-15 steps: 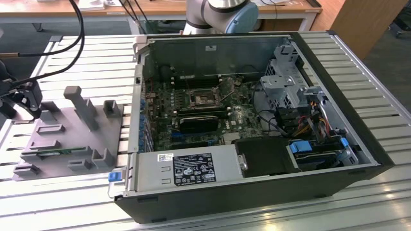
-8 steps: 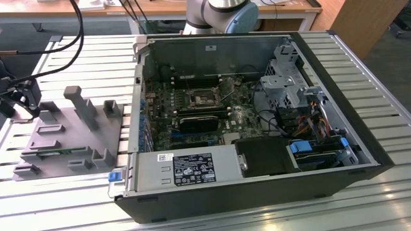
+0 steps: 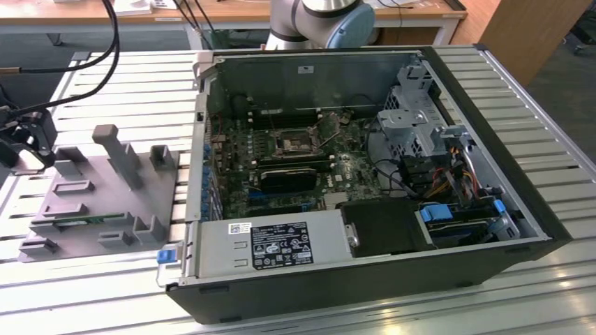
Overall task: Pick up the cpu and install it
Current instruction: 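Pick up the cpu and move it towards the insertion slot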
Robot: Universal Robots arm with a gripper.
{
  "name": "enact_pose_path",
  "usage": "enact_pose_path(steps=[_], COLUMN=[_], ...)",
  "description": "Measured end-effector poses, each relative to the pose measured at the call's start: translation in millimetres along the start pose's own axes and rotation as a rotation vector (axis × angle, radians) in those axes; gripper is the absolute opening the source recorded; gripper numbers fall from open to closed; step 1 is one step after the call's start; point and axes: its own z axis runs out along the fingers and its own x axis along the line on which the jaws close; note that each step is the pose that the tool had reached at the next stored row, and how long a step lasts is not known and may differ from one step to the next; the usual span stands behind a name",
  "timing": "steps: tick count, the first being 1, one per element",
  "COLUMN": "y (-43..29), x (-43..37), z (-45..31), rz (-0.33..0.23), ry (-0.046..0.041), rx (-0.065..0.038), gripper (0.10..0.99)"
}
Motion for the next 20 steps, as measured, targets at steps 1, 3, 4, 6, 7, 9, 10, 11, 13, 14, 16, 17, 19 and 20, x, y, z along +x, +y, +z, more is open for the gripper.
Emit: enact_pose_path(steps=[1,3,4,6,7,9,10,11,13,14,16,17,19,20], y=[0.2,0.4,0.6,0.8,0.9,1.1,1.3,1.4,1.8,1.9,2.2,2.4,2.8,2.9], x=[0.0,0.1,0.1,0.2,0.2,0.3,0.3,0.3,0.4,0.5,0.6,0.6,0.7,0.8], z=[-1.0,-3.0,-4.0,-6.1,-7.2,-10.1,-11.9,-13.6,-17.4,-19.3,-23.2,-25.3,-29.6,-31.7], rz=[0.0,0.0,0.0,0.0,0.0,0.0,0.0,0.0,0.0,0.0,0.0,0.0,0.0,0.0], ry=[0.0,0.0,0.0,0.0,0.0,-0.0001,0.0,0.0,0.0,0.0001,-0.0001,-0.0001,0.0,0.0001], rx=[0.0,0.0,0.0,0.0,0.0,0.0,0.0,0.0,0.0,0.0,0.0,0.0,0.0,0.0], gripper=[0.541,0.541,0.541,0.541,0.541,0.541,0.541,0.541,0.541,0.541,0.541,0.541,0.541,0.541])
